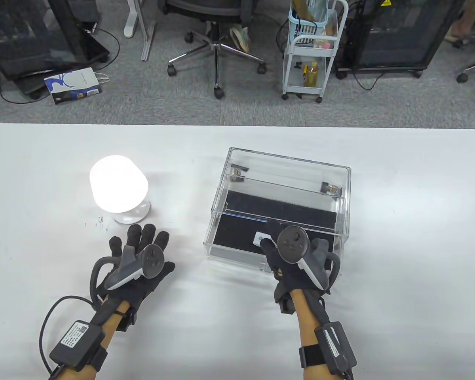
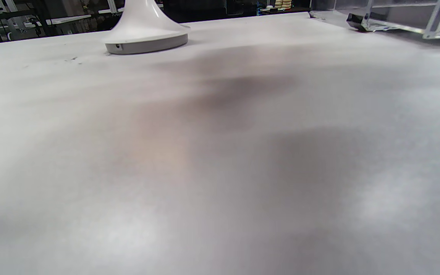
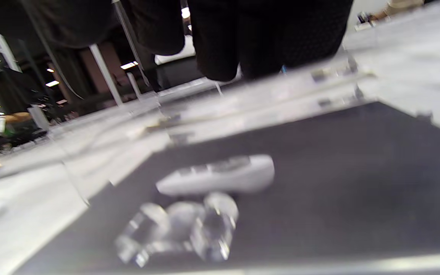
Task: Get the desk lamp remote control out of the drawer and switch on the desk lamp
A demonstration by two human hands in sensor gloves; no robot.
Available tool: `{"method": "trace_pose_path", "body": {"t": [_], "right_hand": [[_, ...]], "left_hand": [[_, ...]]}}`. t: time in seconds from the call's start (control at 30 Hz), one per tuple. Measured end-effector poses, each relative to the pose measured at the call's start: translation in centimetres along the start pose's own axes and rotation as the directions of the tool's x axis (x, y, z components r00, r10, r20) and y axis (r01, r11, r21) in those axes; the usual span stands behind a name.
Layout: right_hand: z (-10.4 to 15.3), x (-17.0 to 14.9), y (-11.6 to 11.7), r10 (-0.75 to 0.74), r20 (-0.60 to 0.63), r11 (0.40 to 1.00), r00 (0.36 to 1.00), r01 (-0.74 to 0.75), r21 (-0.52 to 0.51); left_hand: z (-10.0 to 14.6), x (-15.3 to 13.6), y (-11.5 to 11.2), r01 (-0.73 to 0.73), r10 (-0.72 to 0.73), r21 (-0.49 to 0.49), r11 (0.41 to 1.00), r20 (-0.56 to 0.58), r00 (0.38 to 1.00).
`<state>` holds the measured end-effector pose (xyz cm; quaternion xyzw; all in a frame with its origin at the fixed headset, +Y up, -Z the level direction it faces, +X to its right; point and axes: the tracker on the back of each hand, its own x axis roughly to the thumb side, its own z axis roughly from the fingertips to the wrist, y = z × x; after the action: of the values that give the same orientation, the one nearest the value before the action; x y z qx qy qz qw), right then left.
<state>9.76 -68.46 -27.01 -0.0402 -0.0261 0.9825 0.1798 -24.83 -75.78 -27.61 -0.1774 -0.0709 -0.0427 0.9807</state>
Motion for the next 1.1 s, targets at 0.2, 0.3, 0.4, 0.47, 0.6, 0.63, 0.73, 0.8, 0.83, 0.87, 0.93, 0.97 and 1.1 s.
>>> {"method": "trace_pose_path", "body": {"t": [0.2,0.3,0.4,0.47,0.6,0.63,0.73,0.8,0.83,0.87,0.93,0.97,1.1], "right_hand": [[1.3,2.2,-0.9,0.159,0.007,0.979,0.987,-0.159,0.132],[1.0,2.5,0.3,0.303,-0.038,0.931,0.952,-0.288,0.223],[0.9,2.4,2.1,0.460,-0.065,0.848,0.886,-0.417,0.327],[0.6,2.2,3.4,0.525,-0.066,0.811,0.849,-0.474,0.343],[0.5,1.2,5.9,0.542,-0.115,0.779,0.832,-0.446,0.441],[0.5,1.0,6.3,0.539,-0.135,0.785,0.831,-0.437,0.439],[0.5,0.7,7.1,0.570,-0.187,0.785,0.800,-0.463,0.413],[0.6,0.6,7.1,0.537,-0.224,0.820,0.813,-0.440,0.367],[0.6,0.6,7.2,0.527,-0.225,0.827,0.820,-0.433,0.358],[0.6,0.6,7.2,0.531,-0.219,0.827,0.819,-0.443,0.346],[0.4,0.4,7.1,0.514,-0.224,0.837,0.828,-0.427,0.341],[0.2,0.2,6.8,0.506,-0.231,0.842,0.831,-0.418,0.340],[-1.0,-0.6,6.0,0.475,-0.274,0.866,0.836,-0.388,0.316]], "left_hand": [[0.6,0.2,0.5,-0.006,0.006,0.019,1.000,0.018,1.000],[0.8,0.3,0.7,-0.007,0.007,0.029,1.000,0.021,1.000],[1.0,0.5,0.6,0.000,-0.001,0.030,1.000,0.022,1.000],[1.1,0.7,0.6,0.004,-0.005,0.031,1.000,0.025,1.000],[1.2,1.1,0.6,0.011,-0.013,0.033,0.999,0.037,0.999],[1.2,1.2,0.6,0.013,-0.014,0.034,0.999,0.038,0.999],[1.1,1.2,0.5,0.016,-0.017,0.031,0.999,0.040,0.999],[1.0,1.1,0.3,0.020,-0.021,0.025,0.999,0.035,0.999],[0.9,1.0,0.2,0.021,-0.022,0.023,1.000,0.032,0.999],[0.9,1.0,0.2,0.022,-0.022,0.021,1.000,0.030,0.999],[0.8,0.8,0.1,0.024,-0.024,0.018,1.000,0.025,0.999],[0.7,0.8,0.1,0.021,-0.021,0.019,1.000,0.024,0.999],[0.8,0.6,0.2,0.006,-0.007,0.025,1.000,0.025,1.000]]}}
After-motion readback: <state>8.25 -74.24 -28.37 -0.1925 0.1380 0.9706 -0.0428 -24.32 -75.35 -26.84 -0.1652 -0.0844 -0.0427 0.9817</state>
